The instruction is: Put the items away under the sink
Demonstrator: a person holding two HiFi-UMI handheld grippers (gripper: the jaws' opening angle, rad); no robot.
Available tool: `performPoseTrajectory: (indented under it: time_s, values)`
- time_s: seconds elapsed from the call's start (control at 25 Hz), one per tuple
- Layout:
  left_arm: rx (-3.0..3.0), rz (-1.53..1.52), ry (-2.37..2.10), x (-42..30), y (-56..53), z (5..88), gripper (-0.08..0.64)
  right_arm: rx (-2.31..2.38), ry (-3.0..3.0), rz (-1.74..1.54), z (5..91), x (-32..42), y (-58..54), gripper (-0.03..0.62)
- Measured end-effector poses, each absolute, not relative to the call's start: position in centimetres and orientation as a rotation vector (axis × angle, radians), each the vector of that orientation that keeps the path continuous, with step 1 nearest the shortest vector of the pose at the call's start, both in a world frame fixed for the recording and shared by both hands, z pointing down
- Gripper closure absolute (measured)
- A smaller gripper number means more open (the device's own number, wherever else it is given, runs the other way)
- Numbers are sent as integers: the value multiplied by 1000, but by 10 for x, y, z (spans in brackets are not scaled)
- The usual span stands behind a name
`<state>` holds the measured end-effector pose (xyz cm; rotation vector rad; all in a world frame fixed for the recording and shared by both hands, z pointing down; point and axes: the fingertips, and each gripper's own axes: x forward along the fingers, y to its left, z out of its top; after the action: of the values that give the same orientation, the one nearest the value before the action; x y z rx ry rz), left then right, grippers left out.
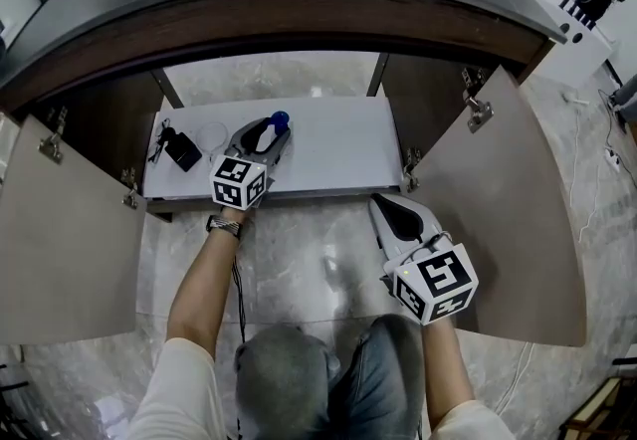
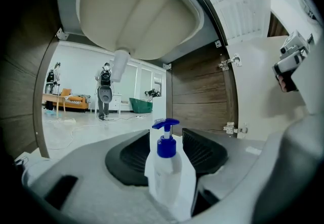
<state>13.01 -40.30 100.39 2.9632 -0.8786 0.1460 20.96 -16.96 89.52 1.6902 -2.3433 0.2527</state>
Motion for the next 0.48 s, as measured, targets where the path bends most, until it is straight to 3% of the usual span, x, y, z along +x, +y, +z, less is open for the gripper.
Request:
performPoseTrajectory:
  time_s: [0.28,0.48]
  values:
    - [3053,211,-880,104,-374,992,361,1691,-2356,189,877,207,-164,586]
    - [3133,180,-806,96,-327,972,422,1686,-2366,160,870,201,-162,586]
